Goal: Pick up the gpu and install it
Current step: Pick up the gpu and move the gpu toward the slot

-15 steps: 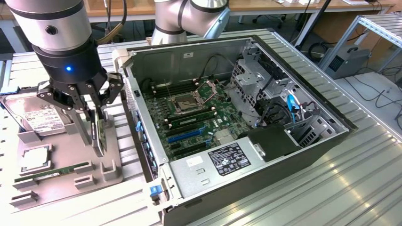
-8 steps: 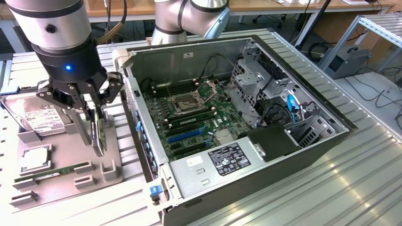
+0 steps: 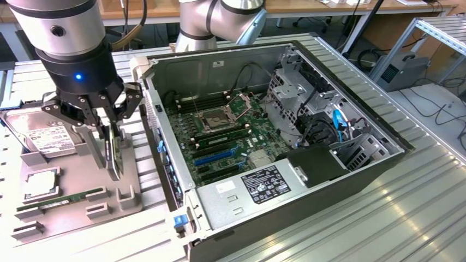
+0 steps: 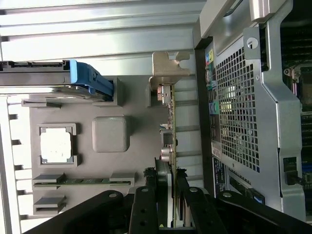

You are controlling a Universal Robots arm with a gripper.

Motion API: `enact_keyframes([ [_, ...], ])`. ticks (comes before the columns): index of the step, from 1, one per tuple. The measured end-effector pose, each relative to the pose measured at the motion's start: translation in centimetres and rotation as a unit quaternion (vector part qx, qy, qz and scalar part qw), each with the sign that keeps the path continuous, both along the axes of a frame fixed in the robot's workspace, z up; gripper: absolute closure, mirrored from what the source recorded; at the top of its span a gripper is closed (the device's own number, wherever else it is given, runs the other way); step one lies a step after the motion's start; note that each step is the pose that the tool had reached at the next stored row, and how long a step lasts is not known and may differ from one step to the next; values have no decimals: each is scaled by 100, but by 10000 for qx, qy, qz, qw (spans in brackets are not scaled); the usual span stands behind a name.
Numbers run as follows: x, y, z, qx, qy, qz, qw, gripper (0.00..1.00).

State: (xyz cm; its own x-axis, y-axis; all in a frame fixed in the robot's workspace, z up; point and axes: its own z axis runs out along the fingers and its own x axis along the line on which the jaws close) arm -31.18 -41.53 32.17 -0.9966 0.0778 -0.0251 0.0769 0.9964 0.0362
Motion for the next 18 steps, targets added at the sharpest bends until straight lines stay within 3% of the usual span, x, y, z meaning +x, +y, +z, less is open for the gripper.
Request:
enact_keyframes([
  [18, 0, 0, 52, 0, 0, 0, 10000, 73],
])
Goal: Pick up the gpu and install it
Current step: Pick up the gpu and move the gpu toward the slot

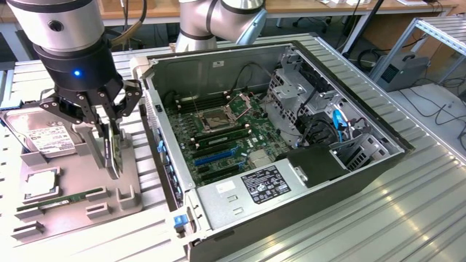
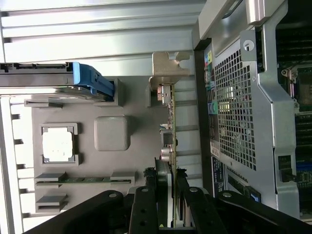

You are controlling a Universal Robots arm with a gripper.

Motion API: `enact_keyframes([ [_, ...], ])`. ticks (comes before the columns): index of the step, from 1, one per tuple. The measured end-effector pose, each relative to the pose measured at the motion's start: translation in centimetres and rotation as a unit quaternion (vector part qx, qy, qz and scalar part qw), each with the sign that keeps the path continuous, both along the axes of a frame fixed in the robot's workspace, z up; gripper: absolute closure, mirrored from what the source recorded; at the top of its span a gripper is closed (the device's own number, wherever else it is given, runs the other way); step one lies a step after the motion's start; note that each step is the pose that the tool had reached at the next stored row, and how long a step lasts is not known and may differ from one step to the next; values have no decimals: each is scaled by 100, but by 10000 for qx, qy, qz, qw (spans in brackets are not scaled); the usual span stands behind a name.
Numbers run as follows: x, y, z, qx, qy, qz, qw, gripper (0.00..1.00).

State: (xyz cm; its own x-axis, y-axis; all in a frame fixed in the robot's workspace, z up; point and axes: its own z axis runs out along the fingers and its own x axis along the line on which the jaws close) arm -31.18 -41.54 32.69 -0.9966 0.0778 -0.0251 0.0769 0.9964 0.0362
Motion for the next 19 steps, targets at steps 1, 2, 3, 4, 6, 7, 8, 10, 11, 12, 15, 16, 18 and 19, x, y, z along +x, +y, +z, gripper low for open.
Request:
enact_keyframes([
  [1, 0, 0, 3, 0, 0, 0, 10000, 73],
  [2, 0, 0, 7, 0, 0, 0, 10000, 73],
  [3, 0, 0, 10, 0, 0, 0, 10000, 73],
  [4, 0, 0, 15, 0, 0, 0, 10000, 73],
  [6, 0, 0, 20, 0, 0, 0, 10000, 73],
  [7, 0, 0, 23, 0, 0, 0, 10000, 73],
  [8, 0, 0, 26, 0, 1, 0, 10000, 73],
  [10, 0, 0, 31, 0, 0, 0, 10000, 73],
  [11, 0, 0, 34, 0, 0, 0, 10000, 73],
  [12, 0, 0, 37, 0, 0, 0, 10000, 73],
  [15, 0, 0, 45, 0, 0, 0, 10000, 73],
  [16, 0, 0, 48, 0, 0, 0, 10000, 73],
  [18, 0, 0, 53, 0, 0, 0, 10000, 73],
  [19, 0, 0, 57, 0, 0, 0, 10000, 73],
])
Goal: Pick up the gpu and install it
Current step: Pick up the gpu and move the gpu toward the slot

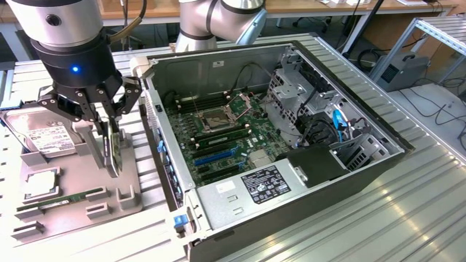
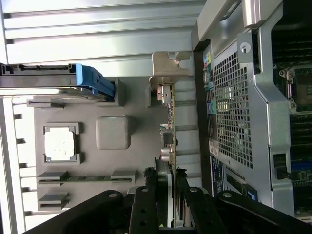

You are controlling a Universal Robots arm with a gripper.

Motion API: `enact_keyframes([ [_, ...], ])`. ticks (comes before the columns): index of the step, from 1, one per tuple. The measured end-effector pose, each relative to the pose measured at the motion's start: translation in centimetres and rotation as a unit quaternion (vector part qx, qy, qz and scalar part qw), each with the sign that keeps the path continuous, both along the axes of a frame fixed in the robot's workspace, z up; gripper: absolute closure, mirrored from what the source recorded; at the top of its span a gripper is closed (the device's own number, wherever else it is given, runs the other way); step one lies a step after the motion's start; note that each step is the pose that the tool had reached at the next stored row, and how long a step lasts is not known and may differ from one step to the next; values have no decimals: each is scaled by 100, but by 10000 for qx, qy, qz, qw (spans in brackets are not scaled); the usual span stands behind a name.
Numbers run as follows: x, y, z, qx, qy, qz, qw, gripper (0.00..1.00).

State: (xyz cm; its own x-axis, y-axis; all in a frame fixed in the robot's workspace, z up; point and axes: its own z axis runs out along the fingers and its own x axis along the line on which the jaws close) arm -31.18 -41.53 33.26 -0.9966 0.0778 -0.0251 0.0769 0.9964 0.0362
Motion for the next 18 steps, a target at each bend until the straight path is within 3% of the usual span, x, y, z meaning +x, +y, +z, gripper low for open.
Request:
enact_keyframes([
  [18, 0, 0, 52, 0, 0, 0, 10000, 73],
])
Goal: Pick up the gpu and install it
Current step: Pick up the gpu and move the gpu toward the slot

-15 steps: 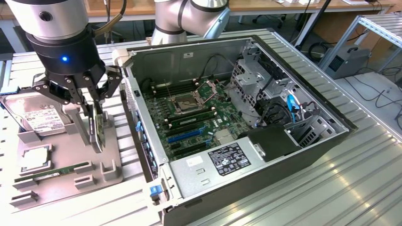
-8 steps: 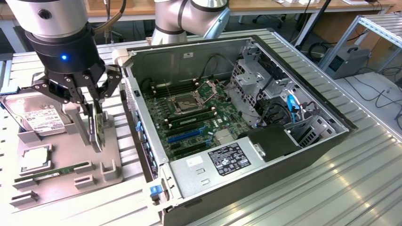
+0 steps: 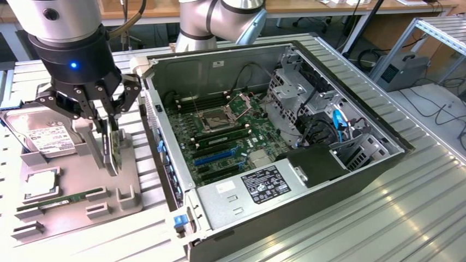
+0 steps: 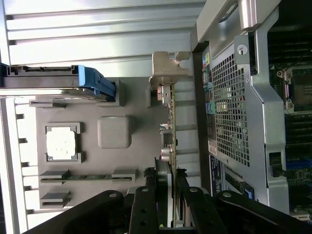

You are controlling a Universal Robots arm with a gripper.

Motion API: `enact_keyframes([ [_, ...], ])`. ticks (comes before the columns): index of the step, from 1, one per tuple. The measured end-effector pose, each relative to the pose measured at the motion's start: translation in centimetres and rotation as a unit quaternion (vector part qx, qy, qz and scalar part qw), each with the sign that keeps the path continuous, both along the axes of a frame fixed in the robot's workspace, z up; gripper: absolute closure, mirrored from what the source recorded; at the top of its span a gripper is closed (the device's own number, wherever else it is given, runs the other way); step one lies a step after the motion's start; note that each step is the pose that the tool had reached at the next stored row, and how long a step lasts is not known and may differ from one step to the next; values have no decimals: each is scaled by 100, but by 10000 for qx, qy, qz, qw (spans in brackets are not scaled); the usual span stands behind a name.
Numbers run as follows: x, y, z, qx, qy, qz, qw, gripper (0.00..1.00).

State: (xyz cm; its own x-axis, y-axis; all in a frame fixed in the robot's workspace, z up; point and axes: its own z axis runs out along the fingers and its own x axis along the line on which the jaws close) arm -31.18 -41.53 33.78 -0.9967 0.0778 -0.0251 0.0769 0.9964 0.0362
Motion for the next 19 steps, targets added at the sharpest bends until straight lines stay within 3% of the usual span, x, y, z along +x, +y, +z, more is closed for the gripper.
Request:
enact_keyframes([
  [19, 0, 0, 41, 0, 0, 0, 10000, 73],
])
